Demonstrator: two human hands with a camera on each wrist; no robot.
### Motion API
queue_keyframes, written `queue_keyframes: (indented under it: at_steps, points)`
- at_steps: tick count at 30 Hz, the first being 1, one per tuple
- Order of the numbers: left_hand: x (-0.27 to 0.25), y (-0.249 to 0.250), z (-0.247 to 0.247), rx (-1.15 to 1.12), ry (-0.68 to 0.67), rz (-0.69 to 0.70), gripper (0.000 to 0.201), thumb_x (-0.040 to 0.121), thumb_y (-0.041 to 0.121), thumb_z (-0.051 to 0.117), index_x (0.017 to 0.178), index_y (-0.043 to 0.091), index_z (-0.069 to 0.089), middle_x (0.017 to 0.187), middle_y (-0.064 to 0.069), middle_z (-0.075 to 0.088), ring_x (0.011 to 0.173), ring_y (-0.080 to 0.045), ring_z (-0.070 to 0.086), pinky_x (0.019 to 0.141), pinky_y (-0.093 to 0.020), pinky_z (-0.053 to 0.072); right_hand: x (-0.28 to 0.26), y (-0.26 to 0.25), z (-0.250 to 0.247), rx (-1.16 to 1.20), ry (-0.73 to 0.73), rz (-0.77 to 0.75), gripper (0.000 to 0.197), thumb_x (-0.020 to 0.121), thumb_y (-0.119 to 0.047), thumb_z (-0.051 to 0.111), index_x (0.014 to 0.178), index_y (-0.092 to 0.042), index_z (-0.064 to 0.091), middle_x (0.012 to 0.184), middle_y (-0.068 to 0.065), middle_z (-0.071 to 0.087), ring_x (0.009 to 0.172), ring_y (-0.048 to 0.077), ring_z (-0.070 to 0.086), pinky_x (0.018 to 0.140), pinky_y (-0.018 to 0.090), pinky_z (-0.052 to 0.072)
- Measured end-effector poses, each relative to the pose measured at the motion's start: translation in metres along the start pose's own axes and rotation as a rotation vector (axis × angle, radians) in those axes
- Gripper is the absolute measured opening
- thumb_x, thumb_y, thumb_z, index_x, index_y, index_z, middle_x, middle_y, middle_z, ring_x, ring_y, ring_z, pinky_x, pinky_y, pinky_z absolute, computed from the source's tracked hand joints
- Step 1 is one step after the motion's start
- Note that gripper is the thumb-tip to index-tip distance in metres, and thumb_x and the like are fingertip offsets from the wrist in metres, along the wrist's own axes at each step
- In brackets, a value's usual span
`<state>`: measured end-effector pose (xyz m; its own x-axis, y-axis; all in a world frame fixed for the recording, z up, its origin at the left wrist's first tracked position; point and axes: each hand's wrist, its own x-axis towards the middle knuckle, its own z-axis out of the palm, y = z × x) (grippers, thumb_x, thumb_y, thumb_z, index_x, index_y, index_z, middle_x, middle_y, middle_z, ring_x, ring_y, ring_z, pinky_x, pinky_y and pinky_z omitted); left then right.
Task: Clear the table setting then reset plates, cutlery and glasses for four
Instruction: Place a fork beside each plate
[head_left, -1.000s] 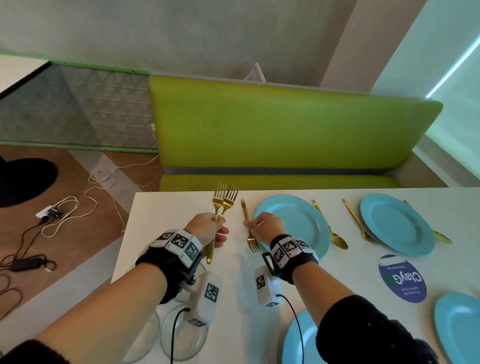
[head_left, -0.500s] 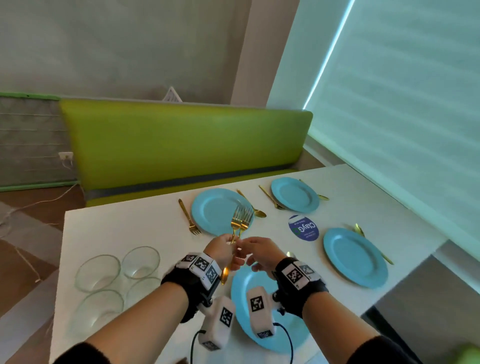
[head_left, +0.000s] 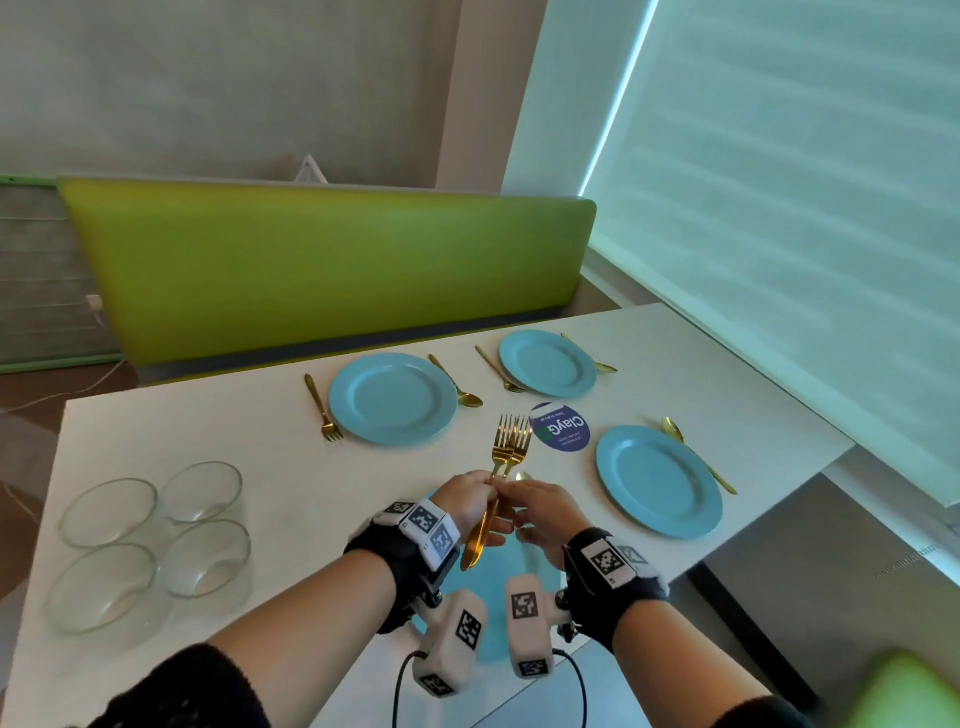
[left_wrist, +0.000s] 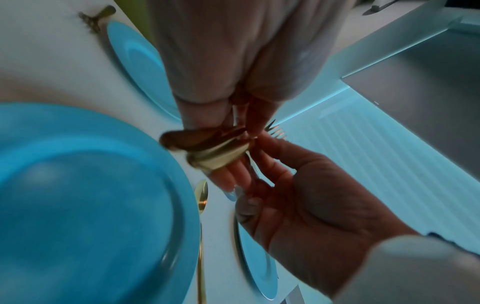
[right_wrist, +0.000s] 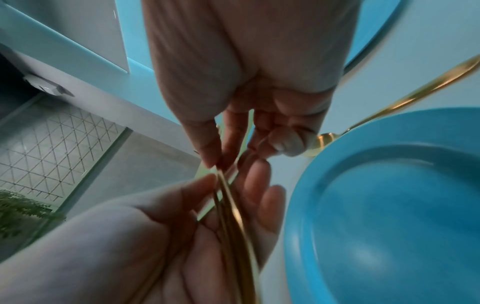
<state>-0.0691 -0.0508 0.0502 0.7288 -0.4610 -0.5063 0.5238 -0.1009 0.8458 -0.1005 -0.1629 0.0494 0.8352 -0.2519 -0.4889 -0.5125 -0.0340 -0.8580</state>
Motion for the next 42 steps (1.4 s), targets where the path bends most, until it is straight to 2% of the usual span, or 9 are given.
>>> queue_keyframes:
  at_steps: [5, 11, 14, 16, 19, 21, 24, 34, 42]
  points:
    - [0.035, -0.017, 0.041, -0.023, 0.181, -0.091, 0.027, 0.093, 0.0, 0.028, 0.08, 0.012, 0.049, 0.065, -0.01, 0.057, 0.051, -0.019, 0.055, 0.056, -0.027, 0.045, 0.027, 0.019, -0.057, 0.052, 0.05, 0.057, 0.016, 0.09, -0.016, 0.058, 0.076, -0.011, 0.059, 0.065, 0.001, 0.057, 0.052, 0.013, 0.046, 0.045, 0.02, 0.033]
    - [0.067, -0.031, 0.06, -0.113, 0.359, -0.157, 0.032, 0.097, 0.002, 0.03, 0.07, 0.011, 0.046, 0.063, -0.009, 0.047, 0.053, -0.018, 0.043, 0.046, -0.023, 0.04, 0.072, 0.049, -0.134, -0.543, 0.101, 0.078, 0.029, 0.093, -0.021, 0.054, 0.064, -0.016, 0.056, 0.067, -0.001, 0.062, 0.055, 0.014, 0.053, 0.048, 0.023, 0.043]
    - [0.078, -0.031, 0.058, -0.162, 0.377, -0.162, 0.036, 0.099, 0.001, 0.03, 0.067, 0.01, 0.043, 0.058, -0.007, 0.043, 0.053, -0.014, 0.038, 0.051, -0.021, 0.033, 0.087, 0.056, -0.156, -0.851, 0.079, 0.067, 0.03, 0.092, -0.025, 0.055, 0.062, -0.023, 0.052, 0.087, 0.005, 0.069, 0.073, 0.017, 0.058, 0.069, 0.029, 0.052]
    - [0.083, -0.032, 0.055, -0.172, 0.405, -0.161, 0.038, 0.098, -0.002, 0.031, 0.064, 0.009, 0.043, 0.048, -0.004, 0.044, 0.05, -0.014, 0.037, 0.047, -0.018, 0.034, 0.097, 0.058, -0.163, -0.942, 0.086, 0.055, 0.032, 0.091, -0.027, 0.057, 0.06, -0.025, 0.05, 0.091, 0.006, 0.068, 0.08, 0.017, 0.057, 0.084, 0.032, 0.053]
    - [0.088, -0.034, 0.05, -0.167, 0.469, -0.155, 0.035, 0.095, -0.007, 0.031, 0.067, 0.007, 0.047, 0.058, -0.008, 0.043, 0.051, -0.017, 0.04, 0.032, -0.015, 0.038, 0.11, 0.058, -0.168, -0.985, 0.091, 0.051, 0.025, 0.089, -0.028, 0.059, 0.066, -0.02, 0.059, 0.093, 0.004, 0.068, 0.081, 0.017, 0.056, 0.086, 0.029, 0.052]
    - [0.09, -0.034, 0.047, -0.158, 0.486, -0.146, 0.034, 0.094, -0.008, 0.031, 0.069, 0.007, 0.047, 0.062, -0.009, 0.043, 0.052, -0.017, 0.043, 0.032, -0.015, 0.04, 0.117, 0.058, -0.168, -1.02, 0.088, 0.053, 0.016, 0.089, -0.028, 0.059, 0.084, -0.016, 0.069, 0.1, 0.005, 0.071, 0.087, 0.019, 0.06, 0.083, 0.027, 0.049]
    - [0.094, -0.034, 0.045, -0.162, 0.514, -0.135, 0.034, 0.093, -0.01, 0.03, 0.069, 0.007, 0.046, 0.062, -0.009, 0.043, 0.041, -0.014, 0.048, 0.031, -0.013, 0.04, 0.124, 0.06, -0.165, -1.073, 0.092, 0.054, 0.024, 0.088, -0.025, 0.058, 0.101, -0.01, 0.071, 0.105, 0.008, 0.07, 0.101, 0.024, 0.063, 0.087, 0.03, 0.052]
    - [0.103, -0.032, 0.05, -0.132, 0.533, -0.15, 0.028, 0.093, -0.008, 0.038, 0.073, 0.007, 0.05, 0.065, -0.009, 0.049, 0.053, -0.017, 0.047, 0.033, -0.015, 0.045, 0.134, 0.064, -0.169, -1.017, 0.32, 0.022, 0.027, 0.083, -0.025, 0.062, 0.105, -0.008, 0.062, 0.11, 0.012, 0.063, 0.101, 0.031, 0.061, 0.081, 0.035, 0.049]
    - [0.104, -0.032, 0.058, -0.092, 0.505, -0.147, 0.026, 0.093, -0.004, 0.043, 0.072, 0.01, 0.051, 0.064, -0.008, 0.051, 0.054, -0.017, 0.049, 0.036, -0.017, 0.048, 0.139, 0.061, -0.181, -1.061, 0.332, 0.007, 0.042, 0.083, -0.034, 0.068, 0.112, -0.008, 0.05, 0.113, 0.011, 0.062, 0.102, 0.03, 0.062, 0.081, 0.037, 0.048]
